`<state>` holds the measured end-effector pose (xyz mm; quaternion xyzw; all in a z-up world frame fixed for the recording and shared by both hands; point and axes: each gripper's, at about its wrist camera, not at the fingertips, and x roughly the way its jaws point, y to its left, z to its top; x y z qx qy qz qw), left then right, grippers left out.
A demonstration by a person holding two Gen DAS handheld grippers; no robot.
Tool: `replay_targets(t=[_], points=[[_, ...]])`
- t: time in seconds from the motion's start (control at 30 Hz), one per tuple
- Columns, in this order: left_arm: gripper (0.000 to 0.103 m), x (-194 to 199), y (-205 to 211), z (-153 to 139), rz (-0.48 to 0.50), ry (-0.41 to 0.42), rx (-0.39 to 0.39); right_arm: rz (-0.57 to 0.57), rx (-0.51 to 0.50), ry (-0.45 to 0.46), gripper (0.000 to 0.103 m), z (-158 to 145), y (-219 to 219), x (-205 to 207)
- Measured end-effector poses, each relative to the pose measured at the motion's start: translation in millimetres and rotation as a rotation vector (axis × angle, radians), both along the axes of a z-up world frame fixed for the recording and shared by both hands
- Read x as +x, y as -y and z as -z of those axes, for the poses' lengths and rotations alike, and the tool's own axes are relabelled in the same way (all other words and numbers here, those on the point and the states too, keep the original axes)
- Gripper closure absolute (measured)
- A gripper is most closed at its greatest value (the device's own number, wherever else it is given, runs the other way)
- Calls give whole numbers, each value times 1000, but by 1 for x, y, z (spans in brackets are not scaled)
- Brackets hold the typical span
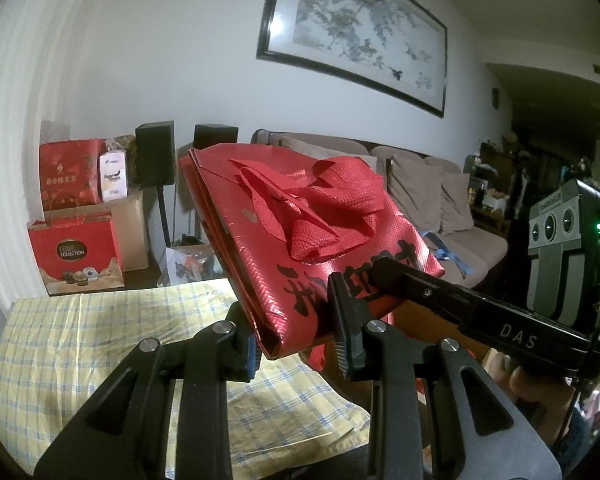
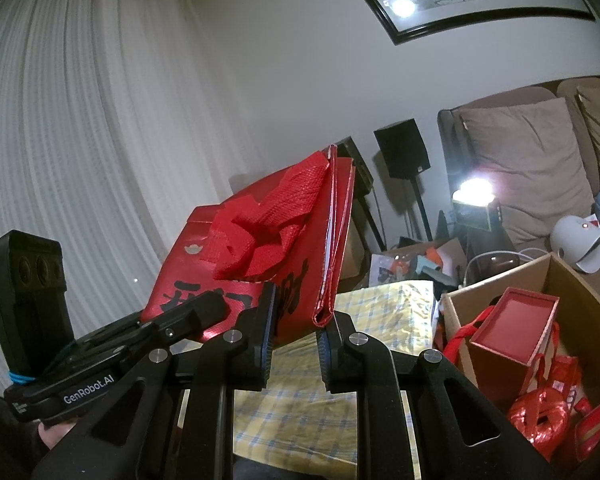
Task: Organize objects
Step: 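Carry the red printed bag toward the cardboard box with the right gripper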
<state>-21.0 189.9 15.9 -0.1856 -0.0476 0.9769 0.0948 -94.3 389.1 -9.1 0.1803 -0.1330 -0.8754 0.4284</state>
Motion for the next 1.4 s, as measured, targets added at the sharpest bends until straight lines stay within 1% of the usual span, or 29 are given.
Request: replay_targets(t=[1.4], points=[[76, -16, -29, -10, 45, -8, 15, 42, -12, -2, 85, -8, -27, -12]])
